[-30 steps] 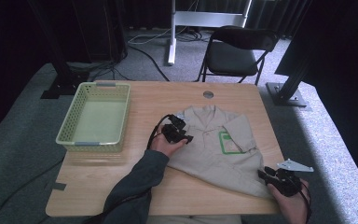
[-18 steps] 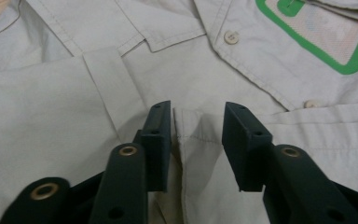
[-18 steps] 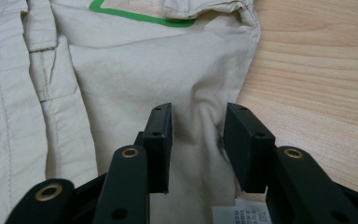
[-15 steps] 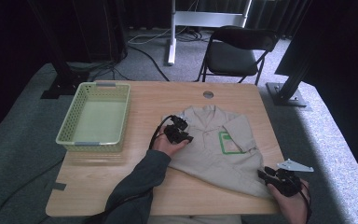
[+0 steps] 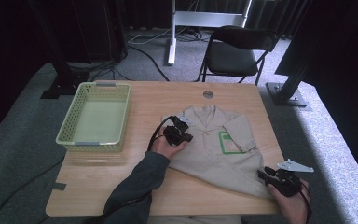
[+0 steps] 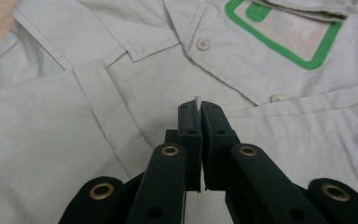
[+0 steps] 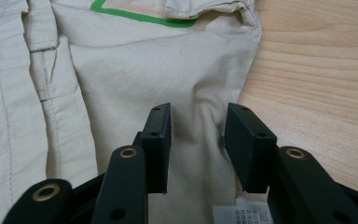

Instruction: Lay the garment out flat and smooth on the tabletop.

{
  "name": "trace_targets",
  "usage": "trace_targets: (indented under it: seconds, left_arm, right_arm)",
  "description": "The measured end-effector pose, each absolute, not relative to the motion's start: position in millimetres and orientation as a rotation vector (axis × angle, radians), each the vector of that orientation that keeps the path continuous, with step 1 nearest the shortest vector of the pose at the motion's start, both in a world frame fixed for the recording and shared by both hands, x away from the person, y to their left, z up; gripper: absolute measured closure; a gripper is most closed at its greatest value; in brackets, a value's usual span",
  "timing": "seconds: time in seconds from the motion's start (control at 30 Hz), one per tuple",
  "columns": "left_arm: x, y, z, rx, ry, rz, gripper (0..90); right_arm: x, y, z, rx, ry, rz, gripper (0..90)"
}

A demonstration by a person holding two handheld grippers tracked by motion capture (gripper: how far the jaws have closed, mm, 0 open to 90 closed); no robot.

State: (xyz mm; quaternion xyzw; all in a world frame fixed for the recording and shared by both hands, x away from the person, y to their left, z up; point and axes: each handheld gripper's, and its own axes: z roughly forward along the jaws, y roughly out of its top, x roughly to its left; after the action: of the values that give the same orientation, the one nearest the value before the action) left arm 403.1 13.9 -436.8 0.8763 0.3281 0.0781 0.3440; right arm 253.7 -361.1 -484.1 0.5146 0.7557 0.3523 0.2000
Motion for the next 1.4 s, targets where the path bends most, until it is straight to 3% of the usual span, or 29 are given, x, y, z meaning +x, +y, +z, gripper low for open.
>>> trace_targets:
  seconds: [0.7,1.4]
  left_arm:
    - [370,32,-427,2.222,0.814,0.242,88.1]
    - [337,54,-430,2.173,0.796,0.199,88.1]
  right_arm:
    - [253,-358,-484,1.427,2.112,0.963,59.7]
    - [252,-360,-485,1.427,2.109,0.981,59.0]
